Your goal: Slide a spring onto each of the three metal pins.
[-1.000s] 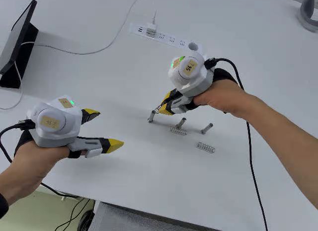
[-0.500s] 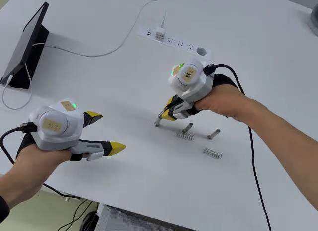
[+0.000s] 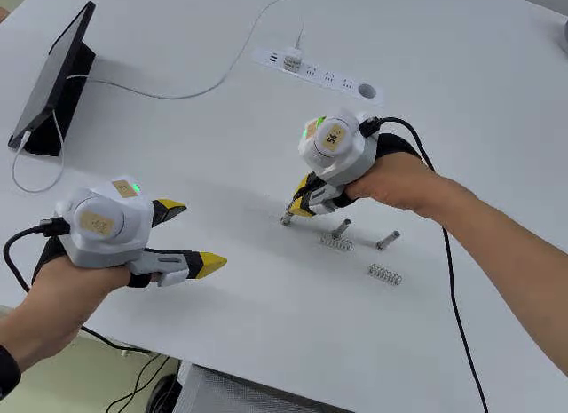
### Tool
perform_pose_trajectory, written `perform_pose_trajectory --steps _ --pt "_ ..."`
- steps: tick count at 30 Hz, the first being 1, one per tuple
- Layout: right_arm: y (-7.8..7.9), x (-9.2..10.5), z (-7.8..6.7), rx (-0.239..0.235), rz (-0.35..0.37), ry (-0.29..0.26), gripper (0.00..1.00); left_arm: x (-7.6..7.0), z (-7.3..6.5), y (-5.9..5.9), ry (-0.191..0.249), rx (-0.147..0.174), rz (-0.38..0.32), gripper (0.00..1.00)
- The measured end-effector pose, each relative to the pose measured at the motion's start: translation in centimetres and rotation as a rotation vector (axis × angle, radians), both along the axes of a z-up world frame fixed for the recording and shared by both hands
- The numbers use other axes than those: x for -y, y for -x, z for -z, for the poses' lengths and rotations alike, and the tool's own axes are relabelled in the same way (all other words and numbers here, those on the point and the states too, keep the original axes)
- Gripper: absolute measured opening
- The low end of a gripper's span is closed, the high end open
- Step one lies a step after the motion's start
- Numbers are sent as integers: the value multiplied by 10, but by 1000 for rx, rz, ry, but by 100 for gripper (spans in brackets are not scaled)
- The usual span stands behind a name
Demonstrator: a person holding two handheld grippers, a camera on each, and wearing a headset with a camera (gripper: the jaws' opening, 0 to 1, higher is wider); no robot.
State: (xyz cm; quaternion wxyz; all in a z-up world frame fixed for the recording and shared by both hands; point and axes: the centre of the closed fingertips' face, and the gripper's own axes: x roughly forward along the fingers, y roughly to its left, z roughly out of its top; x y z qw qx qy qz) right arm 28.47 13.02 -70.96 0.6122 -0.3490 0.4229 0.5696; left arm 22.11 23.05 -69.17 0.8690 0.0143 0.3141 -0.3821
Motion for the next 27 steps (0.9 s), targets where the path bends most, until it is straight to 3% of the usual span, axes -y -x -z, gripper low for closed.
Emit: perform_pose_trajectory --steps 14,27 --pt "1 -4 10 -11 -29 20 12 -3 0 0 -1 -2 -7 64" --pt "1 -5 29 -25 -62 41 12 -6 0 -1 -3 -1 -14 64"
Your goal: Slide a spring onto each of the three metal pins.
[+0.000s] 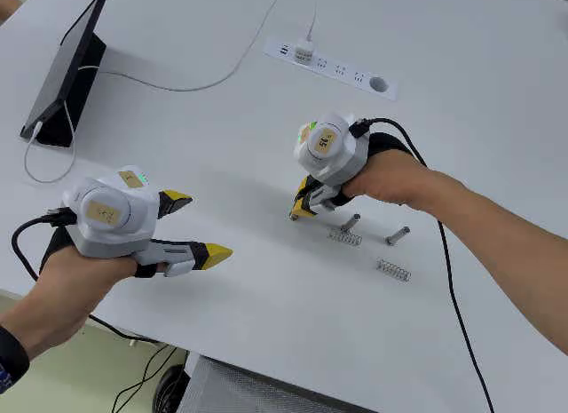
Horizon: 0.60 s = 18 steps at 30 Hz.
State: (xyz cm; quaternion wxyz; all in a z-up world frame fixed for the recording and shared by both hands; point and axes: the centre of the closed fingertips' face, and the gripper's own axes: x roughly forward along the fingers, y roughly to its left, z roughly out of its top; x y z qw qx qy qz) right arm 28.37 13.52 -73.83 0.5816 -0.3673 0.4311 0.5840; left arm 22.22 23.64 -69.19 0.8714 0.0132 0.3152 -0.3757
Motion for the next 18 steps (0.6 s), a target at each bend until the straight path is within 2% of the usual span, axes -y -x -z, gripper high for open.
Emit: perform_pose_trajectory --steps 11,18 --pt "1 -2 10 -4 -11 3 13 -1 1 1 -2 -4 -6 64" --pt "2 0 10 -3 -24 3 14 -1 0 0 -3 -2 -5 64"
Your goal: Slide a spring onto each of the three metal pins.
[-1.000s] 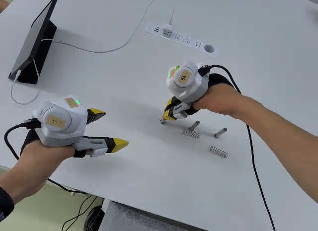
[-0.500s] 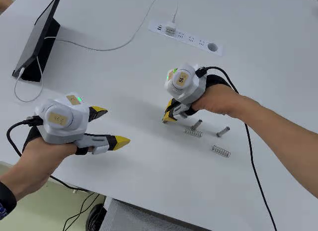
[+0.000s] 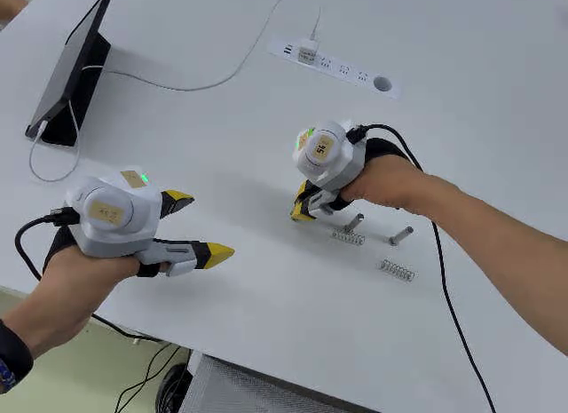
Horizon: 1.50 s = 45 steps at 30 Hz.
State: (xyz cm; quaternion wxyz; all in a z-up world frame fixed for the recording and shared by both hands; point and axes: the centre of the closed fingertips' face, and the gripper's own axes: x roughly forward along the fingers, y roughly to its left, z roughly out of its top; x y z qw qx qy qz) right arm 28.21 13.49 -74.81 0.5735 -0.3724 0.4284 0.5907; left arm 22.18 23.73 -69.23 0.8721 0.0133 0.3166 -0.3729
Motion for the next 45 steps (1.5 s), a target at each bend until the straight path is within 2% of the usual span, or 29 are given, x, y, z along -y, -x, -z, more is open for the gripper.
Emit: perform_pose_trajectory --steps 3,6,16,18,24,29,34,38,42,45 --pt "0 3 0 -2 -12 6 22 1 -1 0 2 2 1 64" --pt "-1 5 -2 13 -29 1 24 1 -2 0 4 3 1 64" --pt "-4 16 -17 68 -62 -6 41 7 -4 2 6 6 15 65" --pt "-8 18 -20 80 -48 -12 44 9 -5 2 7 7 18 65" --pt "-14 15 -37 91 44 -91 49 12 -7 3 7 8 23 65" --pt "-14 14 -48 76 119 -185 51 16 -8 3 13 8 24 67" --pt "-18 20 -57 66 246 -277 51 18 -9 0 23 8 23 68" --pt "-15 24 -66 42 316 -340 54 21 -12 -1 32 19 27 71" --pt "-14 36 -75 64 371 -374 56 23 -11 0 18 21 45 72" --pt "-8 43 -77 49 403 -390 57 24 -10 0 19 13 46 73"
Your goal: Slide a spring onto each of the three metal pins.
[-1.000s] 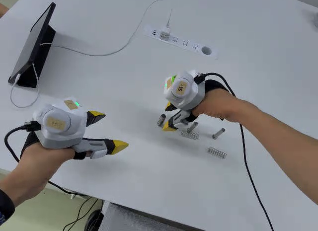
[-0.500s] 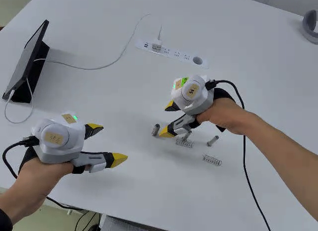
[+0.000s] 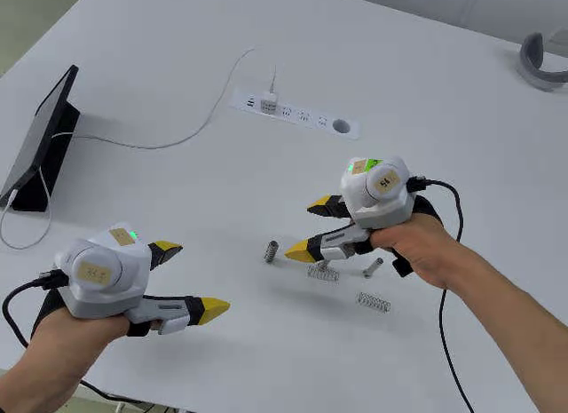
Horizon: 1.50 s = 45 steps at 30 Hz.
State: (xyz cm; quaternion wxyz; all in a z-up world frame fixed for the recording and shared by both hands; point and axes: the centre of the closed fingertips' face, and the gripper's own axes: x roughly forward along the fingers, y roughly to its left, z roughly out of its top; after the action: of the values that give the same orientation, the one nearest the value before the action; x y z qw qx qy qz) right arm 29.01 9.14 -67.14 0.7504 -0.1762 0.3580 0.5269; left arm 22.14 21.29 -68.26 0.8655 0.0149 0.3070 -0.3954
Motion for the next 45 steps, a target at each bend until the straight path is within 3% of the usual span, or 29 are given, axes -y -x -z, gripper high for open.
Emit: perform_pose_trajectory --steps 5,10,16,21,27,36,42,45 --pt "7 15 -1 -10 78 -38 59 2 3 1 -8 -16 -5 73" --pt "16 32 2 -8 130 -34 60 2 4 2 -7 -24 -7 74" --pt "27 50 2 -15 211 -63 62 4 6 -1 -12 -18 -5 76" --pt "36 70 5 0 266 -47 63 12 6 -3 -9 -20 8 76" --pt "43 93 0 9 374 -86 63 23 3 -3 -10 -14 32 76" --pt "59 124 4 -1 469 -99 65 33 2 -2 -13 -13 59 76" --pt "69 144 7 10 513 -78 66 38 1 -1 -15 -13 65 76" --pt "71 153 3 16 557 -110 66 41 0 -1 -18 -13 70 77"
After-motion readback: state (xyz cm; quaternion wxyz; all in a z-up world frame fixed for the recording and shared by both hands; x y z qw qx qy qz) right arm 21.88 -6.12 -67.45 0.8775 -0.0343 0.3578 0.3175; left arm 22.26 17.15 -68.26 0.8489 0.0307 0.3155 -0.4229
